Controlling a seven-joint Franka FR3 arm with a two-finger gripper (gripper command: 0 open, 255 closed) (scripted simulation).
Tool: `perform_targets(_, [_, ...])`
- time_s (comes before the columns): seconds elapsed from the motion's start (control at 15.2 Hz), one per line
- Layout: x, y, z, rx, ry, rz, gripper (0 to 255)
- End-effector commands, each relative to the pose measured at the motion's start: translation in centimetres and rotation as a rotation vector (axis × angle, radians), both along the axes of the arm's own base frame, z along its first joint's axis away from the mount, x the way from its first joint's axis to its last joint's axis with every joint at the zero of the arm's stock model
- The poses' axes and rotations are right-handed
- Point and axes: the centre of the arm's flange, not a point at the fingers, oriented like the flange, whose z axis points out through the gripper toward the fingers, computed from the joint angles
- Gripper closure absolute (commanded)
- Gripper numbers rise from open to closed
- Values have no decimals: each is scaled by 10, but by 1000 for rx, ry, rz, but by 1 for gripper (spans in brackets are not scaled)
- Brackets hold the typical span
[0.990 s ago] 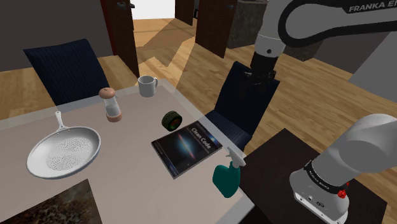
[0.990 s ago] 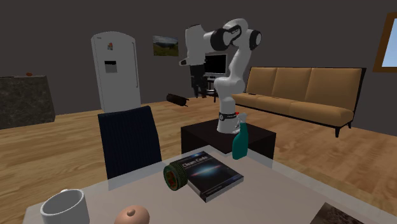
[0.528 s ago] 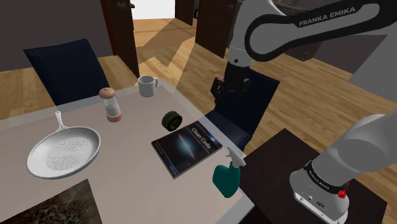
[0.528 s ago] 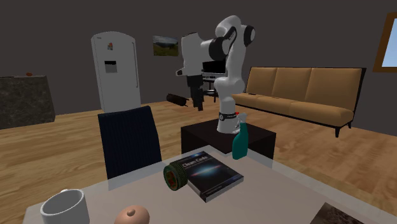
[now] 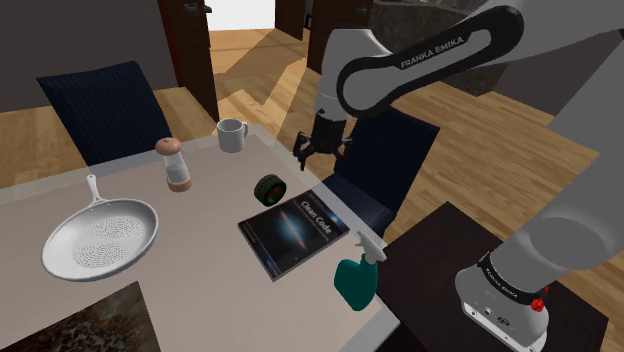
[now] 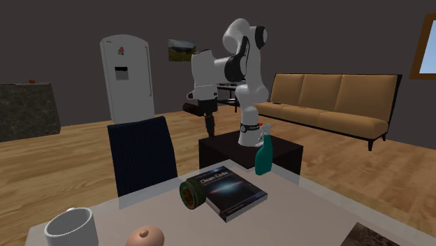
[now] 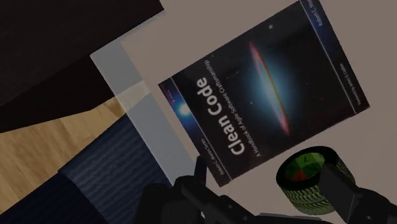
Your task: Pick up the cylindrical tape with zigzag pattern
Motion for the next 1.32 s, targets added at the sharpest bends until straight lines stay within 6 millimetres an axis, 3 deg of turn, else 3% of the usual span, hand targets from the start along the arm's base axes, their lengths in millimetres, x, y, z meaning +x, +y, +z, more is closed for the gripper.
perform_targets(0.0, [19,10,-12,3,0,-52,0])
perform_targets(0.73, [128,54,-87,18,2,-319,0])
perform_targets(1.25, [130,54,-129,19,2,-324,0])
